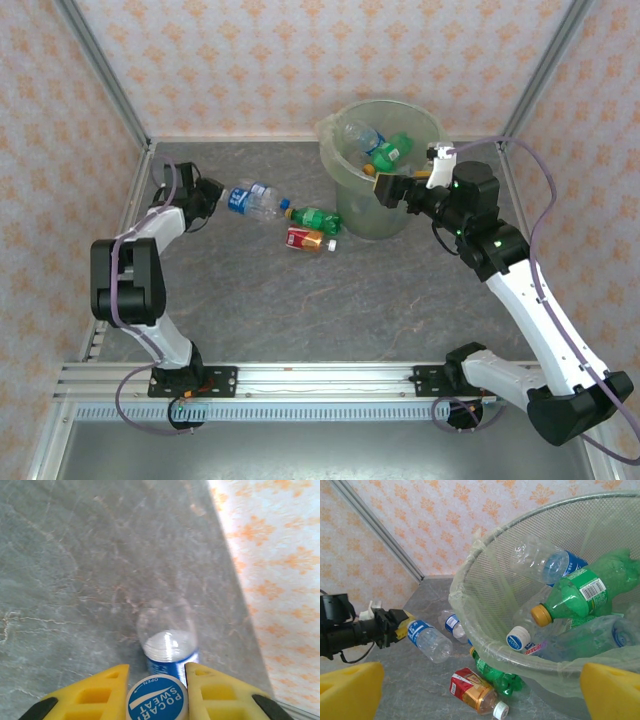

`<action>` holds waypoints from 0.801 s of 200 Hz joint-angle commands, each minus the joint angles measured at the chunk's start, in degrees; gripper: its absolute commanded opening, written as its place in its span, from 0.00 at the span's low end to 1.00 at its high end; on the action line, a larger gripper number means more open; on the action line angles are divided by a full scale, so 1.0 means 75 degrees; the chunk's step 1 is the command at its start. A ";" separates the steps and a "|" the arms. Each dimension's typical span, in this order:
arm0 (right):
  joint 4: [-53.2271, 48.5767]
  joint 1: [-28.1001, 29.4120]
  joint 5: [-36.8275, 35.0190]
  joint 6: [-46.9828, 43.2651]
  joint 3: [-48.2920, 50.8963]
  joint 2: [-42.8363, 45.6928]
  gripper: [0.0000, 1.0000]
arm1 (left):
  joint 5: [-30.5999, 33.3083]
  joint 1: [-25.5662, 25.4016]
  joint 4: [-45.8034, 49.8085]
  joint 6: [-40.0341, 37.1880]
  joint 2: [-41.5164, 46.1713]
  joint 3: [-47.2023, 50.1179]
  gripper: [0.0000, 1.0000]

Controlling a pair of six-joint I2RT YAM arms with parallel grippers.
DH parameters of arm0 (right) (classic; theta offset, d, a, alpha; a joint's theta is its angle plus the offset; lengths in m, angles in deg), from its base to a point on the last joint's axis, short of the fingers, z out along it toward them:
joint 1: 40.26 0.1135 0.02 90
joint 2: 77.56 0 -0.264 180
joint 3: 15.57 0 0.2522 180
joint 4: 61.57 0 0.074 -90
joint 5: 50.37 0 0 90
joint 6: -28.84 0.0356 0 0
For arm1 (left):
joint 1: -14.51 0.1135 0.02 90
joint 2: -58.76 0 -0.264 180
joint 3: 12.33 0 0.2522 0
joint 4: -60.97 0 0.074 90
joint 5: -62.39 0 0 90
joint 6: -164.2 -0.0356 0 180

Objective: Put the plastic bottles in the bin

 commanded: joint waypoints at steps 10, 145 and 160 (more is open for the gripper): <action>0.0104 0.0037 -0.0084 0.0036 -0.0210 -0.0034 1.00 | 0.0046 0.0016 -0.0233 0.0202 0.1012 0.0116 0.25; -0.0036 0.0043 -0.1628 0.0276 -0.0500 0.0378 1.00 | 0.1591 -0.2431 -0.0061 0.0113 0.1929 -0.2854 0.26; -0.0058 0.0038 -0.1822 0.0285 -0.0516 0.0428 1.00 | 0.1783 -0.2784 -0.0055 0.0054 0.1693 -0.3331 0.26</action>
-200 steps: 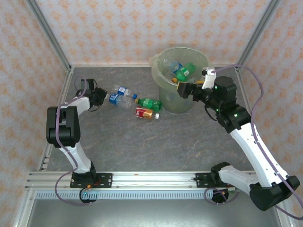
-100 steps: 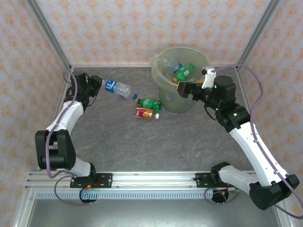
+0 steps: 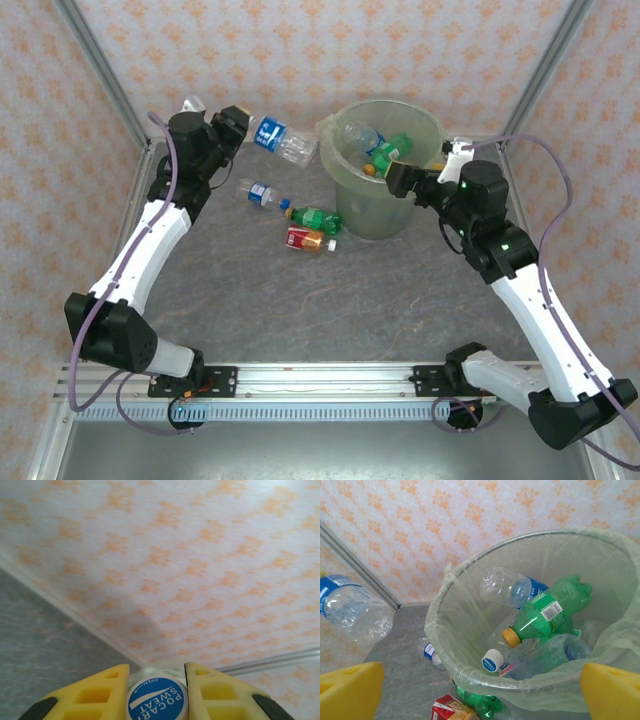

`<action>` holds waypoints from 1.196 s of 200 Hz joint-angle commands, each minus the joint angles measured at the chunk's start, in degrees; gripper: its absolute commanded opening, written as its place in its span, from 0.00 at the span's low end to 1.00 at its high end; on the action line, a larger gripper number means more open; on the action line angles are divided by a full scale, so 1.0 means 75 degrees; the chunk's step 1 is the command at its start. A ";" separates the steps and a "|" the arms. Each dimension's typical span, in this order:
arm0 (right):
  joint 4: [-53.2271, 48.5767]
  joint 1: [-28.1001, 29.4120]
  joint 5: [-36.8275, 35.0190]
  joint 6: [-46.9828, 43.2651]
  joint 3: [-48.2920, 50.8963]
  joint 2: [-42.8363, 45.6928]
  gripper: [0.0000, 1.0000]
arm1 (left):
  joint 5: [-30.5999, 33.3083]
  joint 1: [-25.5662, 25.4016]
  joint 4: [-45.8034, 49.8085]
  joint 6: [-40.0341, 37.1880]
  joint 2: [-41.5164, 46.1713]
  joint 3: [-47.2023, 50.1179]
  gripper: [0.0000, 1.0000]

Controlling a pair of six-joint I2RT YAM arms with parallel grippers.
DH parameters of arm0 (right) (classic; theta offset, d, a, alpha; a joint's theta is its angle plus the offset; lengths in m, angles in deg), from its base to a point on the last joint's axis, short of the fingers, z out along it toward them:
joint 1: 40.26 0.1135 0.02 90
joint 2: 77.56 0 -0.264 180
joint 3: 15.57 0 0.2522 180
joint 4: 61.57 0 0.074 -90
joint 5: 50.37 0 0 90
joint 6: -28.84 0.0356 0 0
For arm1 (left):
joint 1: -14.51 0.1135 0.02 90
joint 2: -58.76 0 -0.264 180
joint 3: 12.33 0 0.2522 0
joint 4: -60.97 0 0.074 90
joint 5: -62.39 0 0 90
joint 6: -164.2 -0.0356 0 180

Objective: Put the plastic bottles in the bin

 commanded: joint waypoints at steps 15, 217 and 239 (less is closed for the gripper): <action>-0.0042 0.0036 -0.0802 0.0127 -0.0246 0.0297 1.00 | 0.0674 -0.0811 -0.0151 -0.0201 -0.0498 -0.1259 0.26; -0.0228 0.0035 -0.1871 0.0121 -0.0170 0.1016 1.00 | 0.0592 -0.3260 0.1414 -0.2099 -0.5608 -0.6925 0.26; -0.0212 0.0044 -0.1825 0.0129 -0.0135 0.1005 1.00 | 0.0610 -0.3269 0.1488 -0.2174 -0.5553 -0.6930 0.49</action>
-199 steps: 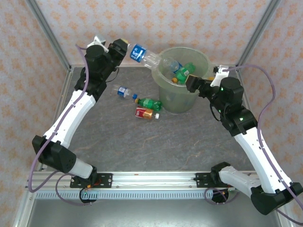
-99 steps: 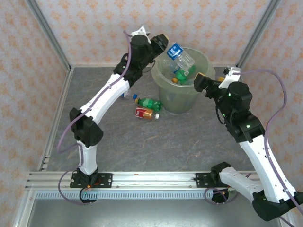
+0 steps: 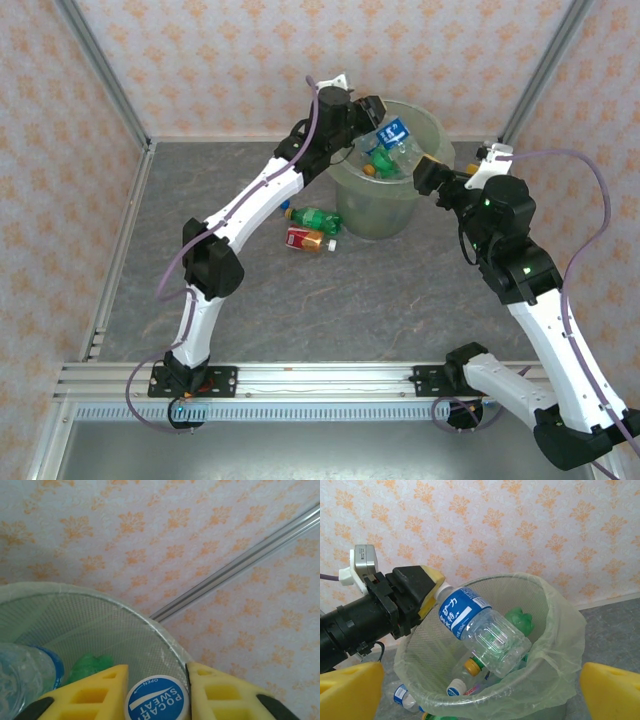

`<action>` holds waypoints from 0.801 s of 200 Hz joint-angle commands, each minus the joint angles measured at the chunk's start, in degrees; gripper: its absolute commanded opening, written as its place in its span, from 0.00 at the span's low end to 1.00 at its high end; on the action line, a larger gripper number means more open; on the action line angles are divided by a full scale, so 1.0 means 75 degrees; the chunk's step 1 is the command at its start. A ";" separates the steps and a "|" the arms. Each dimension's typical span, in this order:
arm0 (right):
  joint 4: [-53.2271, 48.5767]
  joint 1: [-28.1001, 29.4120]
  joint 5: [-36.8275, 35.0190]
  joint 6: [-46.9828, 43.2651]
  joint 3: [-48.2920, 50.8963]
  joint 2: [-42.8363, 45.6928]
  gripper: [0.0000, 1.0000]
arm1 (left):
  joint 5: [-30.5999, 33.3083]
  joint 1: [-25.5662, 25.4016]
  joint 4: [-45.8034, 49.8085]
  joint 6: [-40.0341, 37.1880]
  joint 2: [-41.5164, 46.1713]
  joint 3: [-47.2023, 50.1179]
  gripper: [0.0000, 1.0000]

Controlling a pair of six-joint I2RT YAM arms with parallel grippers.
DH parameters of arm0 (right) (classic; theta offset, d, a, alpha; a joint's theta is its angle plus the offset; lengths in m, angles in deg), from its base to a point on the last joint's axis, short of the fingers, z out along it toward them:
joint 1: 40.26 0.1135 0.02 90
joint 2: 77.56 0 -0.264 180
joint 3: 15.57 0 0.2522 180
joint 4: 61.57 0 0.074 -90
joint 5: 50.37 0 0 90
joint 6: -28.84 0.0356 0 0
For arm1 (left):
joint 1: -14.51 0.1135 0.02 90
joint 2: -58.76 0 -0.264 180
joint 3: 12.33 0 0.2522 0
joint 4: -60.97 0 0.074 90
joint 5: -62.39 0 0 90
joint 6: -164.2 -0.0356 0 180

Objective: Put the plastic bottles in the bin

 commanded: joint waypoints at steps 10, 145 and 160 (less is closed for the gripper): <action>-0.0004 0.0043 -0.0067 0.0056 -0.0117 0.0089 1.00 | -0.0080 -0.0052 0.0171 -0.0278 0.0102 -0.0315 0.70; -0.0125 0.0035 0.0386 0.0286 -0.0373 -0.0325 1.00 | 0.0662 -0.0046 0.0109 -0.0924 0.2044 0.1194 0.96; -0.0077 0.0040 0.0418 0.0333 -0.0424 -0.0417 1.00 | 0.0906 -0.0033 0.0046 -0.1036 0.2497 0.1758 0.99</action>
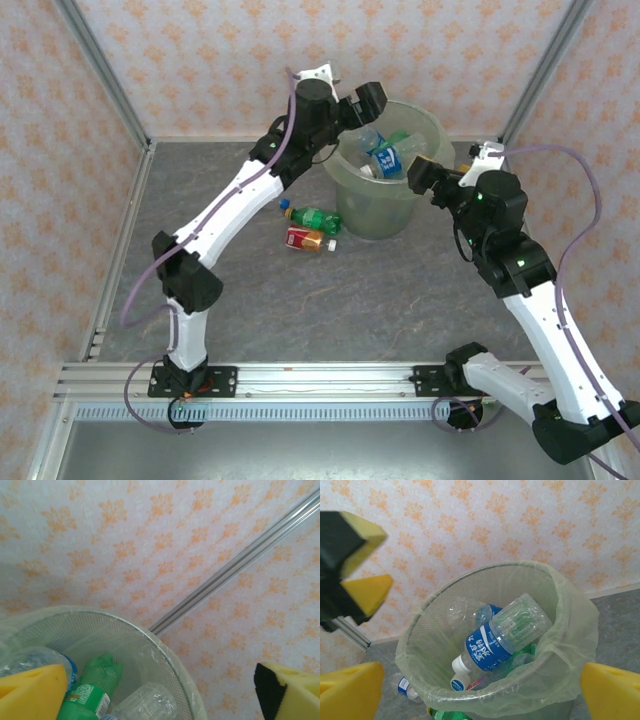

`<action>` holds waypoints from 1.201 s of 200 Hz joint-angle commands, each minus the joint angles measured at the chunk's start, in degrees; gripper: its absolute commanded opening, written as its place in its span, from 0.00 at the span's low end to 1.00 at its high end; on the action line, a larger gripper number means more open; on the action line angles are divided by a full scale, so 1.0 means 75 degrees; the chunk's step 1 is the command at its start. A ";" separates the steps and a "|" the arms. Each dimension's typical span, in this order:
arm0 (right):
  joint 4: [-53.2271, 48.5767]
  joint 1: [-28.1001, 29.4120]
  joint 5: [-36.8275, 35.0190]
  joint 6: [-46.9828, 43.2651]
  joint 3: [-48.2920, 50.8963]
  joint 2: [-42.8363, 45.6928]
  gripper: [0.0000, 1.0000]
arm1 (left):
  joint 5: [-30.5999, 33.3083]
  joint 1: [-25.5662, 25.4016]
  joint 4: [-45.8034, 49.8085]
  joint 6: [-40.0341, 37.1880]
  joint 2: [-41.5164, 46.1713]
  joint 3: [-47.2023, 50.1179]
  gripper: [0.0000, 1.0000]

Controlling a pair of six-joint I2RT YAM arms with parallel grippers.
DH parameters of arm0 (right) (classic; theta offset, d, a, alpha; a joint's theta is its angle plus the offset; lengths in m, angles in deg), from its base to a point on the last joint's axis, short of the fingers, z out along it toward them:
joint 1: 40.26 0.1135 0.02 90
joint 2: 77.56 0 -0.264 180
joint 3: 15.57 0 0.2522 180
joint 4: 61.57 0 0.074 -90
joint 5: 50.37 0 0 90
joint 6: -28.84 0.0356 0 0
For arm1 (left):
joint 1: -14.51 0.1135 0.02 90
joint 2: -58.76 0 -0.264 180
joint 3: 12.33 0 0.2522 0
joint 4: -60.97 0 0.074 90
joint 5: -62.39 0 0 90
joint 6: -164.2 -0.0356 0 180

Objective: Put the plastic bottles in the bin

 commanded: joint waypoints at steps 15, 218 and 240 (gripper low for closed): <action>0.0070 0.0040 0.0240 0.0191 -0.0416 -0.0174 1.00 | 0.0718 0.0055 -0.0322 -0.0414 0.1145 0.1201 0.99; 0.0296 0.0408 0.2044 -0.0801 -0.0821 -0.1356 1.00 | 0.1829 0.2014 0.0276 0.1341 0.4015 0.7088 0.94; 0.0321 0.0421 0.2032 -0.0876 -0.0760 -0.1265 1.00 | 0.1668 0.2104 0.0263 0.1651 0.3648 0.7083 0.93</action>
